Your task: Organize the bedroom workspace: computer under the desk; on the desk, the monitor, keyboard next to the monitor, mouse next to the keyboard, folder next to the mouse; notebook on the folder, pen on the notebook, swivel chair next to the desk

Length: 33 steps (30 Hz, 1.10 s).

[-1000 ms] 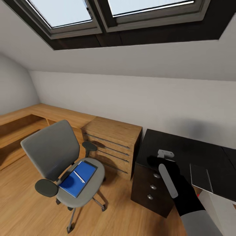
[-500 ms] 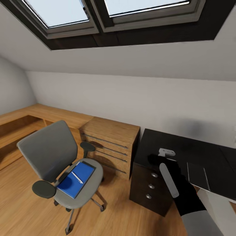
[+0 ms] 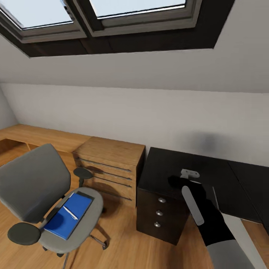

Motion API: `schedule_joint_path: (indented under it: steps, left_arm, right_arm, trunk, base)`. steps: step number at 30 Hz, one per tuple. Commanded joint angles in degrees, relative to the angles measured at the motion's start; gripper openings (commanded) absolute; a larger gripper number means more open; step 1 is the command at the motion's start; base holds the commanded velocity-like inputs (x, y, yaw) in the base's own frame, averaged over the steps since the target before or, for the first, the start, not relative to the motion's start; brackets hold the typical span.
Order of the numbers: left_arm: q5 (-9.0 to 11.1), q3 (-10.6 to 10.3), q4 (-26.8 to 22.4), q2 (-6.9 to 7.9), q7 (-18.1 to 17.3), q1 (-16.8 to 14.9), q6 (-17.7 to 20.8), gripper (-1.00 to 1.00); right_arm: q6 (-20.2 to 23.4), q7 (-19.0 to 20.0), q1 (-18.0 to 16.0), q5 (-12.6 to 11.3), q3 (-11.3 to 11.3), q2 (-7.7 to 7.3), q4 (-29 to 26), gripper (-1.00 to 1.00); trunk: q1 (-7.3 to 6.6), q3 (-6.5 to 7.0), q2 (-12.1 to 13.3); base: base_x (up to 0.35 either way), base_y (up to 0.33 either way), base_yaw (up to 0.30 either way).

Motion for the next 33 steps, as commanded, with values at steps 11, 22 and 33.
schedule_joint_path:
  steps: [11,22,33]
  left_arm:
    - [0.0,0.1,0.0,-0.05,0.1,0.0,-0.4,1.00]
    - [0.0,0.2,0.0,-0.02,0.4,0.0,-0.2,1.00]
    - [0.0,0.2,0.1,-0.02,0.4,0.0,-0.1,1.00]
  right_arm:
    - [-0.8,-0.9,-0.1,-0.8,0.2,-0.02,0.1,-1.00]
    - [-2.1,-0.9,-0.1,-0.7,0.2,-0.01,0.4,-1.00]
    - [-2.8,-0.9,-0.1,-0.7,0.2,-0.01,1.0,-1.00]
  trunk:
    - [0.03,0.26,-0.1]
    - [0.03,0.60,-0.1]
    - [0.03,0.94,-0.1]
  base:
    - [0.227,-0.237,-0.272]
    - [0.025,-0.026,-0.279]
    - [0.000,0.000,-0.280]
